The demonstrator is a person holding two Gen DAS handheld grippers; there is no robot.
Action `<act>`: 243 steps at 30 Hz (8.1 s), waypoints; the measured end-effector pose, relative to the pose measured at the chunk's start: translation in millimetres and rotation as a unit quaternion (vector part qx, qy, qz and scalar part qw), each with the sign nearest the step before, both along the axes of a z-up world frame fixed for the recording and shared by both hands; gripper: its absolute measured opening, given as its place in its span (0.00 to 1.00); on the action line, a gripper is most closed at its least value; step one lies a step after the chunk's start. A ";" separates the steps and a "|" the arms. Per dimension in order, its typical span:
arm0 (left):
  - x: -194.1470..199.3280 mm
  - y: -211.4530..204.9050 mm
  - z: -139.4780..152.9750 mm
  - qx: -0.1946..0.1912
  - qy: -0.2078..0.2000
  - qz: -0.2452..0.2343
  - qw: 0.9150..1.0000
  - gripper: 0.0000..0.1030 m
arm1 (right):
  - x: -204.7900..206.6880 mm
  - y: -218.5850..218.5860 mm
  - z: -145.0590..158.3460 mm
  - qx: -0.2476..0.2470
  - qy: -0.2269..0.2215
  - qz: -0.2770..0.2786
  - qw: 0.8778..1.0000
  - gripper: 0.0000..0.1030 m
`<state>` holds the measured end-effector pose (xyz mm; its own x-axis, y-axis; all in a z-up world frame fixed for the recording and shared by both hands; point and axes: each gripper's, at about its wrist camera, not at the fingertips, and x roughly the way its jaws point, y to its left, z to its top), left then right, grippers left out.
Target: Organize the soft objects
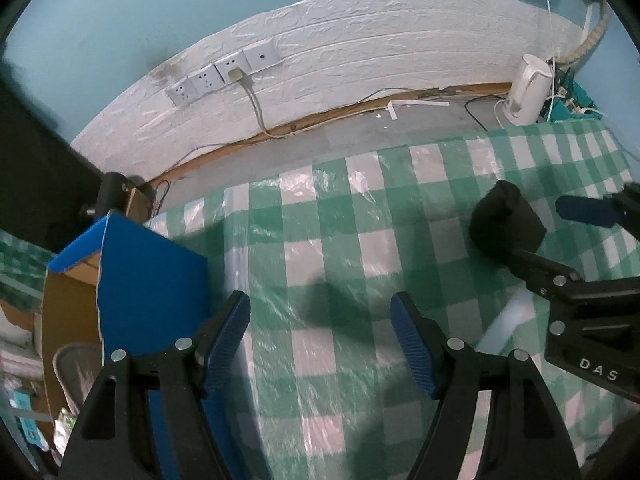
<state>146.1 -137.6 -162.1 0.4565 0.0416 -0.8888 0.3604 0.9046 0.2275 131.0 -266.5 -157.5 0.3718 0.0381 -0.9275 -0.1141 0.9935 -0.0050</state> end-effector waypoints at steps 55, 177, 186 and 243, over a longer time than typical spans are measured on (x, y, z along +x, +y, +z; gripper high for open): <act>-50.7 -86.7 -48.7 -0.011 0.064 -0.157 0.985 0.78 | -78.4 -77.9 -30.1 0.029 0.067 -0.108 0.991 0.43; -100.2 219.4 79.2 -0.047 -0.054 0.106 0.992 0.14 | -68.3 241.5 106.5 0.053 -0.037 0.176 0.982 0.43; -98.4 246.0 69.9 -0.048 -0.043 0.135 0.989 0.14 | -62.0 273.1 95.4 0.066 -0.022 0.192 0.979 0.43; -150.5 211.1 157.1 -0.051 -0.150 0.107 0.982 0.99 | -114.3 188.4 170.1 0.083 -0.134 0.098 0.983 0.68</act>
